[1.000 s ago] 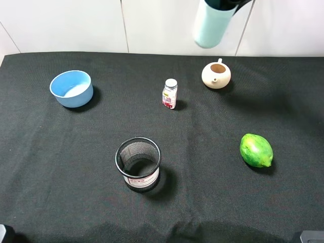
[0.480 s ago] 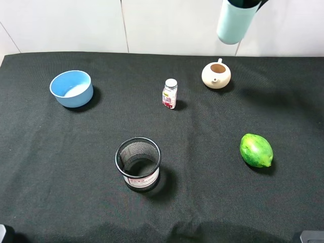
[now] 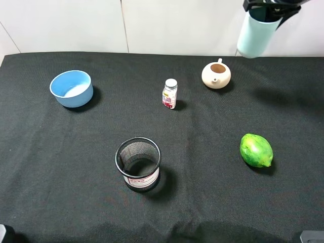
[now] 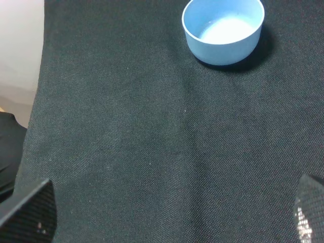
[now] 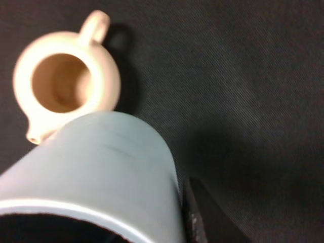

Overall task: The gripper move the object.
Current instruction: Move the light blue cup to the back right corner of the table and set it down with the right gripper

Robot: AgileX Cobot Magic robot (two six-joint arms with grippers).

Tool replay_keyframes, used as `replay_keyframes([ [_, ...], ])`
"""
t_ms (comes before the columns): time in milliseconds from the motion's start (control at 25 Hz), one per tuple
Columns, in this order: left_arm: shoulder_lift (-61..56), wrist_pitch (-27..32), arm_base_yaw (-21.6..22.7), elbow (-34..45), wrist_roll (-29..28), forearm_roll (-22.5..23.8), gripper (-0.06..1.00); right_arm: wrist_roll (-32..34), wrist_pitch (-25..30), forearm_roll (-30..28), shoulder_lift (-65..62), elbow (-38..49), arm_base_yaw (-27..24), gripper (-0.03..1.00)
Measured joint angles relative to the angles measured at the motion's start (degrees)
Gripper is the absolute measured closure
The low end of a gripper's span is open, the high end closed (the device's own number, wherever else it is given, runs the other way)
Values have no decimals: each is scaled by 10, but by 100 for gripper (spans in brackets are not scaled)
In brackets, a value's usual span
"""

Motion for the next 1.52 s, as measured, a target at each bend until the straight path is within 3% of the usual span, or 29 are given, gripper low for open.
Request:
replay_keyframes([
  [600, 0, 0, 0, 0, 0, 0, -5, 5, -7, 20, 26, 1, -58, 95],
  [1520, 0, 0, 0, 0, 0, 0, -5, 8, -102, 0, 136, 1, -64, 95],
])
